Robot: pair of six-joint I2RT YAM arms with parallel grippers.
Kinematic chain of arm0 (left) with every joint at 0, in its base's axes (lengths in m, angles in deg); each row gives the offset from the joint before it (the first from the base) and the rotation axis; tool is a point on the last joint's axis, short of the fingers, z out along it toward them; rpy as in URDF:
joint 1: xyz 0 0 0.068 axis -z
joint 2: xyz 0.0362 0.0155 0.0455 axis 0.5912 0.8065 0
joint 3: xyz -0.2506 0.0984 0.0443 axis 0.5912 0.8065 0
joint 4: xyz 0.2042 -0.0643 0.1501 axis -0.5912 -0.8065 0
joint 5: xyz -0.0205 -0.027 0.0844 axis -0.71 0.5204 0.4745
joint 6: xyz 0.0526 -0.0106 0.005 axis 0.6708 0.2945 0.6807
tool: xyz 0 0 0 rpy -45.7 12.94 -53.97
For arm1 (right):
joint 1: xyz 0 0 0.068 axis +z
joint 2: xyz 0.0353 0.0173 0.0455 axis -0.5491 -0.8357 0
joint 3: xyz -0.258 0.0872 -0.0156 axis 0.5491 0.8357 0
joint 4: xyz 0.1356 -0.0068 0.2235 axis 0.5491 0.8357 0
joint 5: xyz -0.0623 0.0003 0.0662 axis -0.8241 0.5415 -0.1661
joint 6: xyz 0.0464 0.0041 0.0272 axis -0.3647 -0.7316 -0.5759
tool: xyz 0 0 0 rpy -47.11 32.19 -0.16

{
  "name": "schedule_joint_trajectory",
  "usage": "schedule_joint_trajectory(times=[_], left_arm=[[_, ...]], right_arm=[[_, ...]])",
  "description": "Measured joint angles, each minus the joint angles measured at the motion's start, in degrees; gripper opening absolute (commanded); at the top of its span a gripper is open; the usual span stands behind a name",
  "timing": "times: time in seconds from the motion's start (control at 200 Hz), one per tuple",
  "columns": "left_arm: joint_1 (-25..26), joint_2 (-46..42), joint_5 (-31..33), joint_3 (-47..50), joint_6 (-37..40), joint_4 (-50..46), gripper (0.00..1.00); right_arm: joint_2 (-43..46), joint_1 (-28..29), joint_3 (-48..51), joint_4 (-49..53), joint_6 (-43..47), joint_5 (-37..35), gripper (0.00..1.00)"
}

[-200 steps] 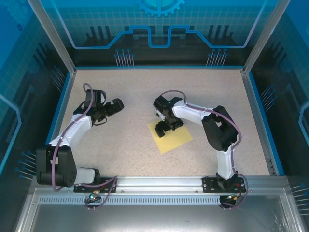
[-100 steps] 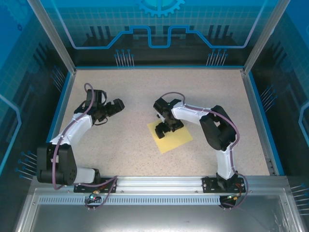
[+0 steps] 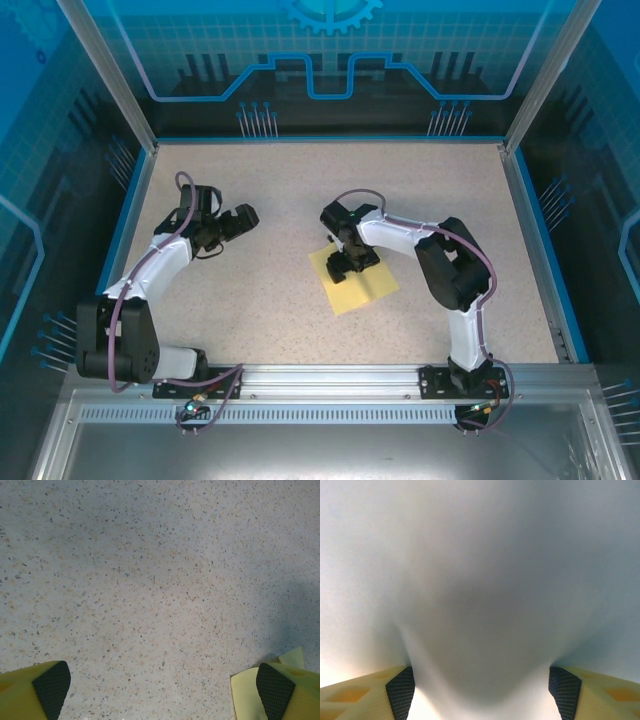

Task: Fold a paper plane with a square sheet of paper (pick it up from the middle)
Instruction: Fold the square sheet of paper in half at the center of the table.

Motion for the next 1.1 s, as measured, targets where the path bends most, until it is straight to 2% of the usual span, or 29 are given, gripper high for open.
schedule_joint_trajectory(times=[0.105,0.32,0.43,0.565,0.66,0.78,0.9,0.995,1.1], left_arm=[[0.00,0.00,0.00,0.00,0.00,0.00,0.99],[0.35,0.31,-0.02,0.00,-0.11,-0.11,0.99],[1.01,0.31,-0.76,0.00,-0.61,-0.15,0.99],[1.84,0.31,-3.52,1.01,-2.84,1.05,0.99],[3.02,0.31,-5.97,2.71,-4.59,2.21,0.99],[4.94,0.55,-9.14,4.70,-6.73,4.28,0.99],[6.91,1.81,-11.67,6.08,-8.83,6.71,0.99],[8.57,3.06,-13.09,6.62,-10.21,8.48,0.98],[10.36,4.07,-14.23,7.06,-11.65,9.99,0.95]], right_arm=[[0.48,-0.31,0.33,-0.31,-0.17,0.42,0.70],[1.88,-1.73,1.16,-1.49,-2.84,3.96,0.39],[4.70,-1.97,2.82,-4.11,-6.47,9.20,0.31],[11.10,-2.08,6.10,-10.58,-12.61,18.36,0.29],[15.26,-2.54,9.60,-18.88,-17.92,27.21,0.30],[15.34,-3.30,12.00,-25.03,-22.10,33.68,0.31],[13.05,-4.22,13.88,-26.82,-23.30,34.84,0.36],[10.73,-4.96,13.97,-24.94,-22.43,32.20,0.39],[9.29,-5.14,13.90,-21.99,-20.20,28.30,0.47]])
